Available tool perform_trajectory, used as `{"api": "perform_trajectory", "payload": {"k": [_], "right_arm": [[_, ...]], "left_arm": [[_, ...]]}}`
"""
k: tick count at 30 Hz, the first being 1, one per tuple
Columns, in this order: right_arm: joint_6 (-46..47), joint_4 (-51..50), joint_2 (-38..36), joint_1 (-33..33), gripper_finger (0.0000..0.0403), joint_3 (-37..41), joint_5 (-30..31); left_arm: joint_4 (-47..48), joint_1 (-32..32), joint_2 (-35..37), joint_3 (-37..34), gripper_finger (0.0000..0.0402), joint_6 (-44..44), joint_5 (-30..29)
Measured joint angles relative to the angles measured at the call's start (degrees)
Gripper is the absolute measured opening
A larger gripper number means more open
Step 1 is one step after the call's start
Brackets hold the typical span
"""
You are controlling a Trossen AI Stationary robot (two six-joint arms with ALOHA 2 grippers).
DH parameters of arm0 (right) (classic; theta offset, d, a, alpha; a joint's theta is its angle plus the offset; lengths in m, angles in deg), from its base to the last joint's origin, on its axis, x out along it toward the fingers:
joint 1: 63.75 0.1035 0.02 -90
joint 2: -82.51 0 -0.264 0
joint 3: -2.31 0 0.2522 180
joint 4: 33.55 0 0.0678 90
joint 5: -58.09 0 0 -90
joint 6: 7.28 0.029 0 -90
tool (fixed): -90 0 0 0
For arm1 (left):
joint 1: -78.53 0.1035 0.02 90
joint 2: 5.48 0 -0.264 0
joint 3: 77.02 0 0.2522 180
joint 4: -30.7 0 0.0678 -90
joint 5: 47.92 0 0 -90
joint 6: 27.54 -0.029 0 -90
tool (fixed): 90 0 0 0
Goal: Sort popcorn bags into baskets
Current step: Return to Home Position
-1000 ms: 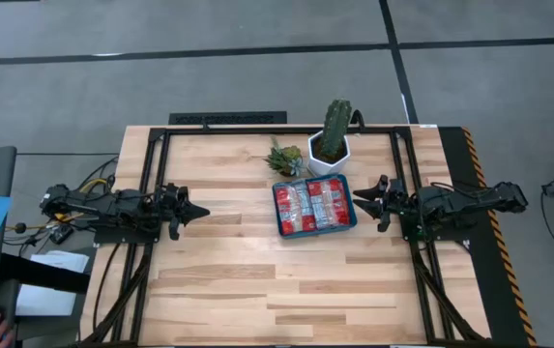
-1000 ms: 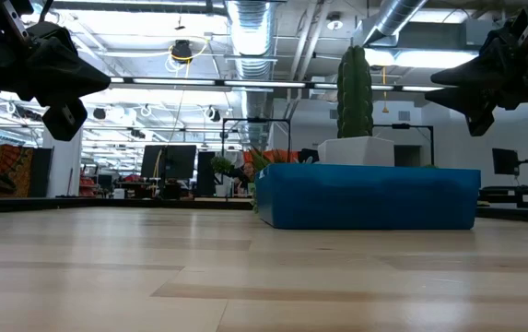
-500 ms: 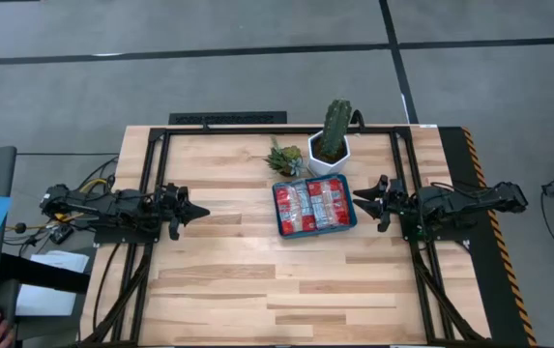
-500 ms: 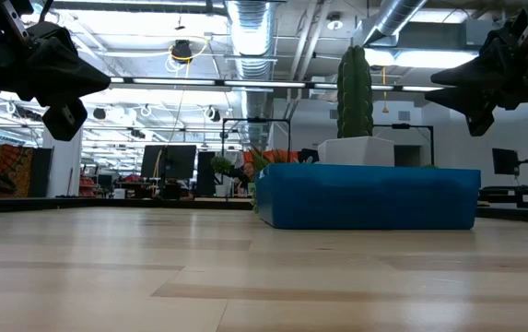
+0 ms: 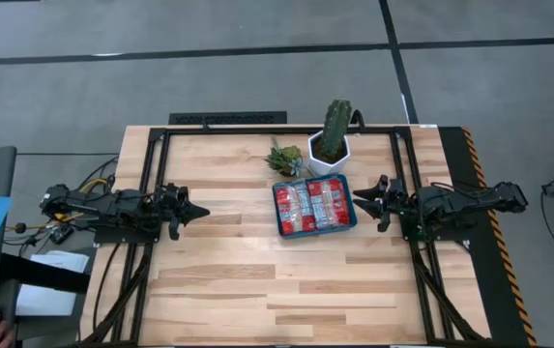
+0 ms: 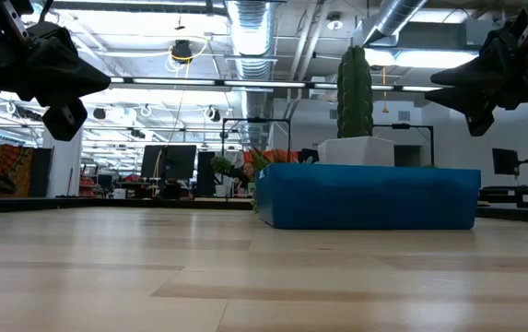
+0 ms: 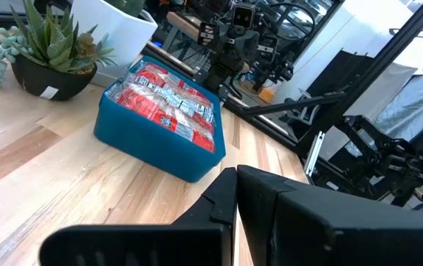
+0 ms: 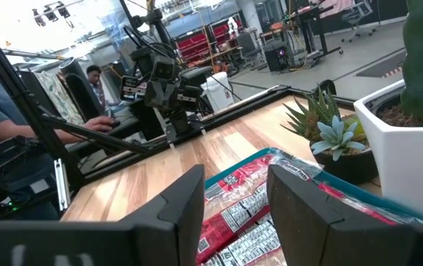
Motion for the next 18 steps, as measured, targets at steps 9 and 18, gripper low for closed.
{"api": "perform_trajectory", "payload": {"k": [9,18], "right_arm": [[0.0,0.0,0.0,0.0,0.0178,0.0,0.0],[0.0,0.0,0.0,0.0,0.0170,0.0,0.0]], "left_arm": [[0.0,0.0,0.0,0.0,0.0000,0.0,0.0],[0.0,0.0,0.0,0.0,0.0000,0.0,0.0]]}}
